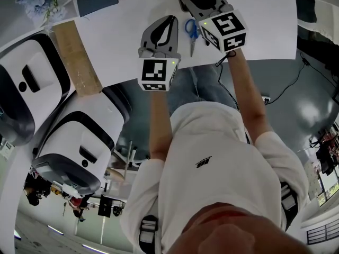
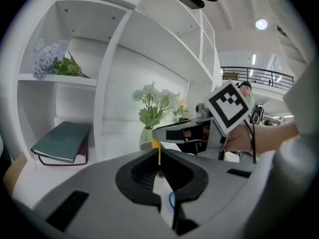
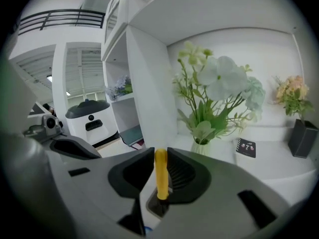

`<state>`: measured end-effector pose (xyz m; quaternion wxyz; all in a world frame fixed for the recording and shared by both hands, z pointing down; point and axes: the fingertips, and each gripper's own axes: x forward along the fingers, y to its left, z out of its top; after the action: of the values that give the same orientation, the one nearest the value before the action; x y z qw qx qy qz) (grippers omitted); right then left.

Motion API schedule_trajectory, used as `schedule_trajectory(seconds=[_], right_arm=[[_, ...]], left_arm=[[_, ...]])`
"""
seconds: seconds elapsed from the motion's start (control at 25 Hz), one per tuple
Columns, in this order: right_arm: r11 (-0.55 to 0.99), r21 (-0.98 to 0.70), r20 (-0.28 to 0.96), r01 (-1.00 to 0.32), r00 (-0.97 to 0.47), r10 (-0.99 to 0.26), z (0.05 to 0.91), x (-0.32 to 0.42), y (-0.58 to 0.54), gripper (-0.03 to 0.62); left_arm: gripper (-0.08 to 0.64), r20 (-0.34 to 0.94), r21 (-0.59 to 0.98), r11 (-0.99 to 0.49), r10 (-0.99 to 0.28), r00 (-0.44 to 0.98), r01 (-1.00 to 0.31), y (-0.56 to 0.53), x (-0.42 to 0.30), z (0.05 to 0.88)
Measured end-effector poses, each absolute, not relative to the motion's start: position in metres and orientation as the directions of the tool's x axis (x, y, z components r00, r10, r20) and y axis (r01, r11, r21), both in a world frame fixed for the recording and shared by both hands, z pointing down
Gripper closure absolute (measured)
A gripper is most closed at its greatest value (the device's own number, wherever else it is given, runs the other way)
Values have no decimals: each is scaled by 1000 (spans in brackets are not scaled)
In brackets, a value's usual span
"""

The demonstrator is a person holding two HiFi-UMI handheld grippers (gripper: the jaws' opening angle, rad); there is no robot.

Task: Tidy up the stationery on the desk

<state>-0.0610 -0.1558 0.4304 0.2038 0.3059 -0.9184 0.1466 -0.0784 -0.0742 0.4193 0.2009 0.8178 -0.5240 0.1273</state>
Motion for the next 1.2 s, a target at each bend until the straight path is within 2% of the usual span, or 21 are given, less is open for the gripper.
schedule_trajectory(seconds=[0.12, 0.48, 1.2], right_arm=[[771, -133, 473, -623, -723, -503, 434, -61, -155, 485], [751, -116, 479, -650, -699, -532, 428, -39, -147, 511], [675, -118, 587, -728, -599, -544, 476, 17, -114, 526]], left_arm=[[560, 420, 198, -372, -804, 421, -907, -74, -78, 421], [560, 425, 204, -386, -793, 437, -900, -75, -73, 423], [560, 449, 209, -445, -747, 490, -871, -84, -45, 449]])
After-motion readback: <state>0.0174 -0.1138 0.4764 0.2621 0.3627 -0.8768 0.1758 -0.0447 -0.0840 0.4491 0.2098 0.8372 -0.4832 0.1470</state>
